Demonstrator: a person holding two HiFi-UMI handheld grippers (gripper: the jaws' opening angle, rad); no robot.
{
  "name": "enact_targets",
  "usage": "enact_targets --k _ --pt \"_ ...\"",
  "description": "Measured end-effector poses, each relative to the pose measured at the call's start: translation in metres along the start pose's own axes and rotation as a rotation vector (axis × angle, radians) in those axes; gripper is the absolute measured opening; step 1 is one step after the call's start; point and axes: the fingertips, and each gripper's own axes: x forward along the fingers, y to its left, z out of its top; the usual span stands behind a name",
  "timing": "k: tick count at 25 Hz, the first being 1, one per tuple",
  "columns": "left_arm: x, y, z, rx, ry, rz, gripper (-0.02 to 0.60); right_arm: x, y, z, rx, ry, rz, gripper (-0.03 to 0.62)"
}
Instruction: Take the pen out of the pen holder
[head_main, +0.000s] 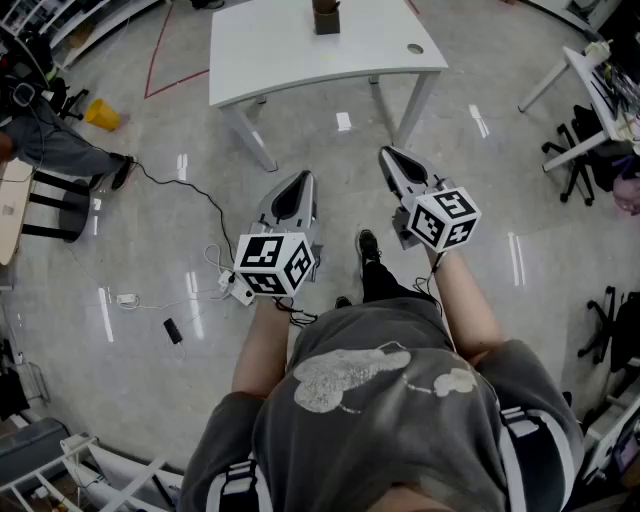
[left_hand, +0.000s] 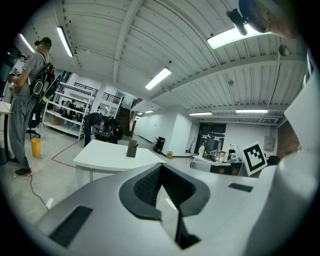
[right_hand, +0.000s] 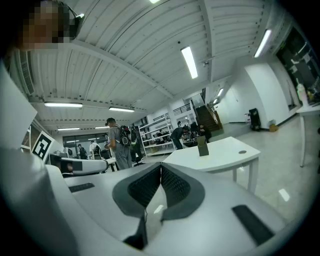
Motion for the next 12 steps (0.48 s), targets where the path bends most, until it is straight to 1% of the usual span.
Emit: enact_targets --k 5,12 --pt "0.051 0.020 0.011 0.002 0.000 0.030 0.008 0.042 -0.047 0.022 0.009 -0.010 0.005 0.006" --pt "0.141 0.027 0.043 0.040 -0.045 0.039 0.008 0.094 -0.115 0.064 -0.017 -0.026 0.031 0.006"
